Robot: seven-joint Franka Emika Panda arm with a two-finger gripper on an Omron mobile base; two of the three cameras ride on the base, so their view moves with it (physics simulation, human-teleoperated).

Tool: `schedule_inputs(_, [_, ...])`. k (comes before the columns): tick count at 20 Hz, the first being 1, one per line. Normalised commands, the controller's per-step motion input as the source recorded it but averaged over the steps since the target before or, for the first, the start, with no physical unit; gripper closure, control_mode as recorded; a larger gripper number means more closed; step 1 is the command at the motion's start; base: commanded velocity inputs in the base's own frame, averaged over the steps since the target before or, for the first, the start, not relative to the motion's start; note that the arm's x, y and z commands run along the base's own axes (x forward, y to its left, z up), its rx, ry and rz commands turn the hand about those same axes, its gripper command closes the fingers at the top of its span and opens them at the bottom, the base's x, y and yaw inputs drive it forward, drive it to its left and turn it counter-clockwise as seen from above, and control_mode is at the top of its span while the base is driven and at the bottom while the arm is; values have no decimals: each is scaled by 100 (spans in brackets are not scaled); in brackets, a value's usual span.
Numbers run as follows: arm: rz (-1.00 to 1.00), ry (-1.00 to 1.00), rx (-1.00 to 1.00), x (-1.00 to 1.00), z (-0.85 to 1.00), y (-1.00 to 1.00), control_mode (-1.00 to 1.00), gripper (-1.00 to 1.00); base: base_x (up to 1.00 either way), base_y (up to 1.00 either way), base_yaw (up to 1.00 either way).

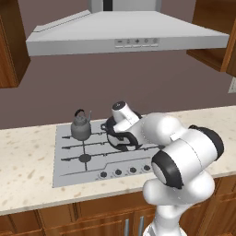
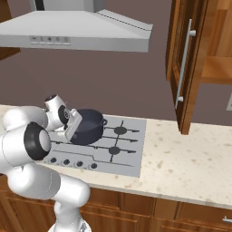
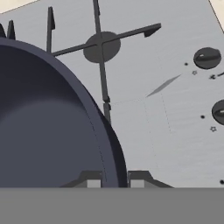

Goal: Pick the kettle from the cabinet and place it on a stove burner. Then pick the pot from the counter and place it on another stove burner. Finally, turn both burners on.

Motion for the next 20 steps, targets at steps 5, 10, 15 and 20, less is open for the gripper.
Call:
schedule_inputs(5, [2,1,0,0,-21,6,-100,100,0,0,0])
schedule_inputs(10, [1,0,0,0,-29,8,-100,100,0,0,0])
schedule_inputs(15, [2,0,0,-8,-12,10,-100,100,0,0,0])
schedule_inputs(20, [4,0,0,-18,-6,13,-100,100,0,0,0])
